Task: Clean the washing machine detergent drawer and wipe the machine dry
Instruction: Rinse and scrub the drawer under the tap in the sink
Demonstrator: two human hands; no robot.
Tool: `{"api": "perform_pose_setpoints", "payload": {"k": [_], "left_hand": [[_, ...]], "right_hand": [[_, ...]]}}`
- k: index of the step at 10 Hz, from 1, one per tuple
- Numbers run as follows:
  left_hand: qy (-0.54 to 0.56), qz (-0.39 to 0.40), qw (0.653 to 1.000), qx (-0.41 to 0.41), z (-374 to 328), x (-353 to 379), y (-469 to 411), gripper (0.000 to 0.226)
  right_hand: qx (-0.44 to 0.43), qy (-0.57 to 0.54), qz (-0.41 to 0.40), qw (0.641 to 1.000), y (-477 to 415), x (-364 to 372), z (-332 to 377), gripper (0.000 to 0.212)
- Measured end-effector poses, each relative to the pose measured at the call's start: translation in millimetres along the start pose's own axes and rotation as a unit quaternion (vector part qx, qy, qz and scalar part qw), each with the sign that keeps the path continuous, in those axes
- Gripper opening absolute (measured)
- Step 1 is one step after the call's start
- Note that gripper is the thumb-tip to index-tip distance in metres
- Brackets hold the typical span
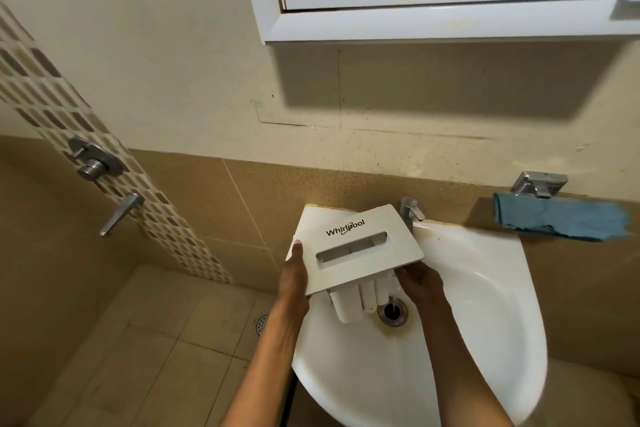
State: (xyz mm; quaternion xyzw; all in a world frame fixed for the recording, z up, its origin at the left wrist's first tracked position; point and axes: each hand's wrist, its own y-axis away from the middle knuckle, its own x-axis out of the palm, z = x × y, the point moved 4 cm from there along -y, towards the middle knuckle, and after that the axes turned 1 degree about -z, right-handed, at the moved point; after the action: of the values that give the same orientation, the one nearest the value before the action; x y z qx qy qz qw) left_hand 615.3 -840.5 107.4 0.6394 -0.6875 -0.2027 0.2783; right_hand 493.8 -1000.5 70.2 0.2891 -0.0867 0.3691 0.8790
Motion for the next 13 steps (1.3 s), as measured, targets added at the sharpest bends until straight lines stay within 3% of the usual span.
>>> {"api": "perform_pose_setpoints", "payload": {"k": [1, 2, 3, 4, 5, 6, 7, 8, 9, 10, 13], "left_hand": [[-0.015, 0.017, 1.0, 0.004, 10.4, -0.5, -20.7, 0.032], [-0.042, 0.021, 0.999, 0.014, 13.4, 0.7, -24.6, 0.033], [-0.049, 0.035, 0.998, 0.015, 14.0, 8.4, -23.4, 0.033], [-0.055, 0.036, 0.998, 0.015, 14.1, 12.8, -20.1, 0.029], [-0.059, 0.038, 0.997, 0.014, 14.1, 15.8, -17.9, 0.028], [-0.057, 0.039, 0.998, 0.016, 13.9, 19.6, -17.6, 0.025], [-0.053, 0.048, 0.997, 0.025, 14.4, 24.9, -14.1, 0.026], [-0.064, 0.049, 0.996, 0.031, 15.8, 27.2, -12.7, 0.037], [-0.074, 0.047, 0.996, 0.034, 14.7, 29.6, -11.8, 0.037], [-0.062, 0.043, 0.997, 0.033, 15.5, 31.6, -6.1, 0.03], [-0.071, 0.058, 0.995, 0.028, 18.8, 29.9, 4.2, 0.036]], "right_hand": [[0.124, -0.065, -0.051, 0.989, -62.6, -27.1, -24.8, 0.044], [0.081, -0.461, 0.081, 0.88, -47.7, -31.5, 10.9, 0.029], [0.018, -0.335, -0.053, 0.941, -53.3, -31.0, 45.2, 0.032], [-0.016, -0.306, 0.112, 0.945, -55.9, 6.5, 97.1, 0.046], [-0.002, -0.173, 0.133, 0.976, -42.2, 32.1, 106.4, 0.021], [-0.058, 0.092, 0.131, 0.985, -25.7, 61.3, 88.2, 0.023], [-0.151, 0.363, 0.112, 0.912, -15.6, 81.8, 68.9, 0.038], [-0.182, 0.551, 0.118, 0.806, -5.9, 89.6, 50.2, 0.042], [-0.192, 0.719, 0.164, 0.648, -5.8, 89.7, 30.7, 0.047], [-0.164, 0.787, 0.065, 0.591, -25.0, 62.4, 40.8, 0.056], [-0.009, 0.684, -0.146, 0.715, -28.0, -2.9, 65.2, 0.059]]}}
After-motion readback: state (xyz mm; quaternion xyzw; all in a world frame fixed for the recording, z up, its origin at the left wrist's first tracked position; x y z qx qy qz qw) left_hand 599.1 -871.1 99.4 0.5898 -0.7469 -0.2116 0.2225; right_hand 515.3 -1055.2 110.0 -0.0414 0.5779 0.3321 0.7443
